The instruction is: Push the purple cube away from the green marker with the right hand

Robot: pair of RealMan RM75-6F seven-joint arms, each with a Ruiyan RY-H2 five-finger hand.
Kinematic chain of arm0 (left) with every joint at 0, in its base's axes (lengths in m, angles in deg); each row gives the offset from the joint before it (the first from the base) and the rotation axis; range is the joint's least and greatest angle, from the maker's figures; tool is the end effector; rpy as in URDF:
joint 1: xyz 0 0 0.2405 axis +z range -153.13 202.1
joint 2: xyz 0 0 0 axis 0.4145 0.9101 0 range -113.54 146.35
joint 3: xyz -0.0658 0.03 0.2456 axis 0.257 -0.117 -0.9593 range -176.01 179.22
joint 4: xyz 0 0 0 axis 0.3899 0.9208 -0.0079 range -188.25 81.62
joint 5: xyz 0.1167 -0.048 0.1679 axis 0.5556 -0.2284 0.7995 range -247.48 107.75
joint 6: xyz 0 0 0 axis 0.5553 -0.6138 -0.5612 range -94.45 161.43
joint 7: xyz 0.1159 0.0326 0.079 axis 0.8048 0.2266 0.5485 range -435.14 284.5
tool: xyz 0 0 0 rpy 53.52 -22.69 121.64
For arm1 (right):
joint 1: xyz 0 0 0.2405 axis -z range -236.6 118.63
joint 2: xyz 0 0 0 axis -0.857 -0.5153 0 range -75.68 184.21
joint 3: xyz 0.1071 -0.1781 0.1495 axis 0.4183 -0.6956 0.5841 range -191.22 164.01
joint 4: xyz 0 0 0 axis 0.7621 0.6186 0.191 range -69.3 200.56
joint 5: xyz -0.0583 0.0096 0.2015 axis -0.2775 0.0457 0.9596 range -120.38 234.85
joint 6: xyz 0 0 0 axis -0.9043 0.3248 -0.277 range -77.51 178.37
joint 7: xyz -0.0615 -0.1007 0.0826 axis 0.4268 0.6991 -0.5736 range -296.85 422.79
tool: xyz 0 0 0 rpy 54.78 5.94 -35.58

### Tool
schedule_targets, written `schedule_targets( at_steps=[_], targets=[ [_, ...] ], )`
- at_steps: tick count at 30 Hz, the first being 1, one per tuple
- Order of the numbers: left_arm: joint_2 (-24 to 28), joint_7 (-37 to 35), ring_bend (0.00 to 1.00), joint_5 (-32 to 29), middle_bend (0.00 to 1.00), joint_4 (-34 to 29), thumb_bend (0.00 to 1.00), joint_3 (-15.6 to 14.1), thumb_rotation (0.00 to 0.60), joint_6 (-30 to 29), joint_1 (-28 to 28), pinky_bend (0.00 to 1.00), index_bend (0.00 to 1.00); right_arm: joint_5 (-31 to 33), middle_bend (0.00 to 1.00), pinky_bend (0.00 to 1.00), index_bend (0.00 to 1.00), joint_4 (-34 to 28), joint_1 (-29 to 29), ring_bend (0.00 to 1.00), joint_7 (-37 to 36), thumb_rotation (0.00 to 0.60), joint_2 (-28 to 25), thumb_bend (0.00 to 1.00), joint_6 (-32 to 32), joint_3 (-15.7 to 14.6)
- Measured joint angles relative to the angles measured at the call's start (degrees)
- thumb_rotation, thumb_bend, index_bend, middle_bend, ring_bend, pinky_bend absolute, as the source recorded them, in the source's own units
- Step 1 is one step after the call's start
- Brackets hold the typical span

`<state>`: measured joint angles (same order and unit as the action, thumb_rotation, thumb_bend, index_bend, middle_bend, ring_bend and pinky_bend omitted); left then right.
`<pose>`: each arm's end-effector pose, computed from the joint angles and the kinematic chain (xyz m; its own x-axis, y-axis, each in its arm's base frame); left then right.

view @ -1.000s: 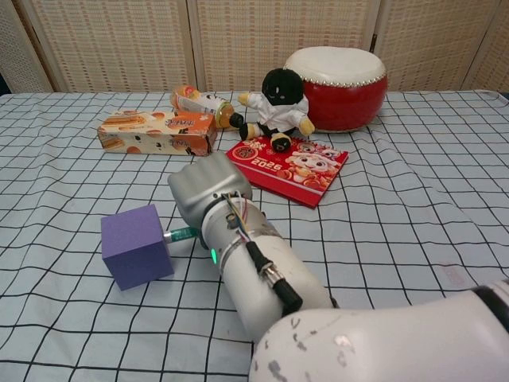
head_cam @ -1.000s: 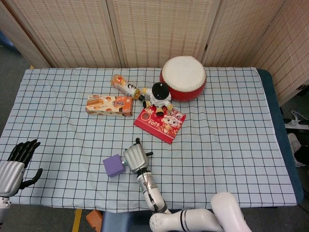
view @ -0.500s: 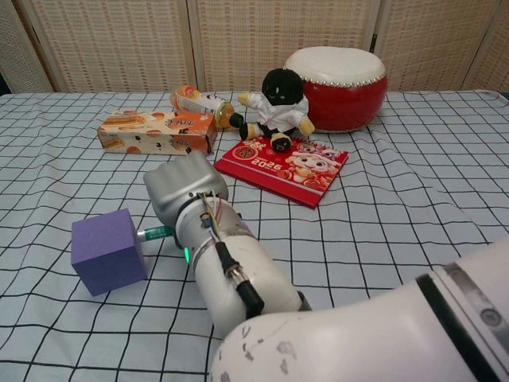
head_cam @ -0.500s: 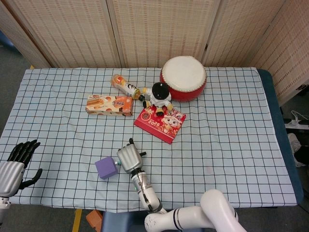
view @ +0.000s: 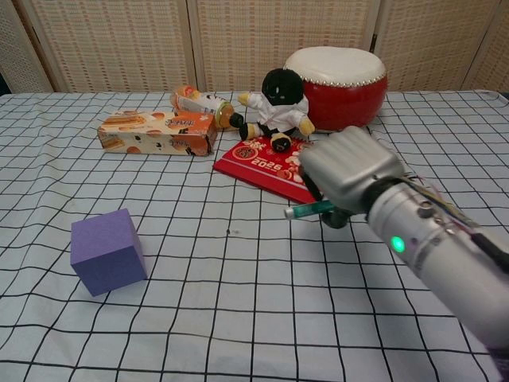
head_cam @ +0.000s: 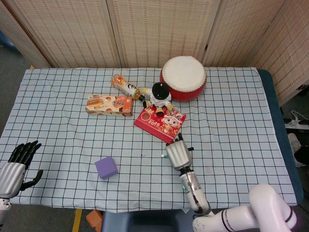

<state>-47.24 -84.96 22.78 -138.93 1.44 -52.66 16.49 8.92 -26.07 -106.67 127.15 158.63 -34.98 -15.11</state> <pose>-0.3131 0.1883 0.1616 0.3686 0.0256 0.9292 0.9186 -0.1634 -0.3599 -0.1120 -0.2736 -0.0649 0.8122 -0.0529 0.5810 -0.5669 -0.3068 0.7646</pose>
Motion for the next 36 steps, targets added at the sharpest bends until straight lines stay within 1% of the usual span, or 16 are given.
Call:
schedule_targets(
  at_steps=[3, 7, 9, 10, 12, 14, 15, 18, 21, 23, 25, 26, 28, 31, 33, 36],
  targets=[
    [-0.3, 1.1, 0.0, 0.2, 0.0, -0.1, 0.41, -0.1, 0.6, 0.1, 0.0, 0.02, 0.0, -2.3, 0.76, 0.23, 0.79, -1.5, 4.5, 0.48, -4.5, 0.6, -4.4, 0.42, -1.6, -4.1],
    [-0.7, 2.4, 0.0, -0.1, 0.0, -0.3, 0.42, -0.3, 0.6, 1.2, -0.3, 0.02, 0.0, -4.9, 0.74, 0.23, 0.74, -0.9, 8.2, 0.48, -12.4, 0.6, -7.2, 0.42, -0.8, -6.2],
    [-0.9, 3.0, 0.0, -0.4, 0.0, -0.3, 0.41, -0.2, 0.6, 1.7, -0.4, 0.02, 0.0, -6.4, 0.68, 0.23, 0.65, 0.2, 9.9, 0.46, -16.5, 0.6, -8.2, 0.42, 1.0, -6.9],
    [-1.0, 3.3, 0.0, -0.5, 0.0, -0.4, 0.41, -0.2, 0.6, 1.8, -0.5, 0.02, 0.0, -7.2, 0.62, 0.23, 0.57, 0.9, 10.5, 0.44, -18.1, 0.6, -8.4, 0.42, 2.0, -7.2],
    [-1.1, 3.6, 0.0, -0.6, 0.0, -0.5, 0.41, -0.2, 0.6, 1.9, -0.6, 0.02, 0.0, -9.1, 0.46, 0.23, 0.36, 2.4, 11.7, 0.37, -21.0, 0.6, -8.9, 0.39, 4.5, -7.6],
    [-1.1, 3.4, 0.0, -0.6, 0.0, -0.4, 0.41, -0.2, 0.6, 2.0, -0.6, 0.02, 0.0, -9.8, 0.27, 0.21, 0.1, 2.9, 12.2, 0.26, -22.4, 0.6, -9.4, 0.32, 6.8, -7.9],
    [-1.1, 3.4, 0.0, -0.7, 0.0, -0.3, 0.41, -0.2, 0.6, 2.1, -0.6, 0.02, 0.0, -9.9, 0.19, 0.2, 0.03, 2.7, 12.3, 0.21, -23.0, 0.6, -10.1, 0.29, 8.4, -8.0],
    [-1.0, 3.3, 0.0, -1.1, 0.0, -0.3, 0.41, -0.1, 0.6, 2.1, -0.6, 0.02, 0.0, -10.4, 0.08, 0.19, 0.0, 0.8, 12.8, 0.13, -24.6, 0.6, -12.6, 0.23, 11.7, -8.1],
    [-0.9, 3.2, 0.0, -1.5, 0.0, -0.3, 0.42, 0.2, 0.6, 1.6, -0.3, 0.02, 0.0, -12.5, 0.02, 0.18, 0.0, -2.5, 14.0, 0.09, -27.2, 0.6, -15.6, 0.2, 11.8, -8.5],
    [-0.7, 3.3, 0.0, -1.7, 0.0, -0.4, 0.41, 0.4, 0.6, 0.8, 0.0, 0.02, 0.0, -14.8, 0.0, 0.15, 0.0, -4.8, 15.0, 0.05, -28.7, 0.6, -17.8, 0.2, 10.7, -9.1],
    [-0.7, 3.8, 0.0, -2.1, 0.0, -0.6, 0.41, 0.5, 0.6, 0.6, 0.3, 0.02, 0.0, -18.1, 0.0, 0.1, 0.0, -6.9, 16.5, 0.01, -30.0, 0.6, -20.2, 0.2, 8.1, -9.7],
    [-0.7, 4.1, 0.0, -2.4, 0.0, -0.6, 0.41, 0.5, 0.6, 0.7, 0.3, 0.02, 0.0, -19.6, 0.0, 0.05, 0.0, -7.6, 17.3, 0.0, -30.5, 0.6, -21.1, 0.2, 6.4, -9.9],
    [-0.7, 4.9, 0.0, -3.3, 0.0, -0.9, 0.41, 0.7, 0.6, 1.3, 0.3, 0.02, 0.0, -23.2, 0.0, 0.0, 0.0, -8.5, 19.4, 0.0, -31.5, 0.6, -23.1, 0.2, 1.7, -10.3],
    [-0.7, 6.4, 0.0, -4.4, 0.0, -1.2, 0.41, 1.2, 0.6, 1.6, 0.4, 0.02, 0.0, -27.9, 0.0, 0.0, 0.0, -8.4, 23.7, 0.0, -33.3, 0.6, -25.4, 0.2, -6.6, -10.7],
    [-0.9, 7.6, 0.0, -4.8, 0.0, -1.3, 0.41, 1.6, 0.6, 1.0, 0.6, 0.02, 0.0, -30.4, 0.0, 0.0, 0.0, -6.8, 27.7, 0.0, -35.9, 0.6, -26.3, 0.2, -11.9, -10.9],
    [-1.2, 9.4, 0.0, -5.3, 0.0, -1.9, 0.41, 2.0, 0.6, 0.2, 1.0, 0.02, 0.0, -32.0, 0.0, 0.0, 0.0, -2.4, 32.0, 0.0, -41.8, 0.6, -26.7, 0.2, -15.8, -10.7]
  ],
)
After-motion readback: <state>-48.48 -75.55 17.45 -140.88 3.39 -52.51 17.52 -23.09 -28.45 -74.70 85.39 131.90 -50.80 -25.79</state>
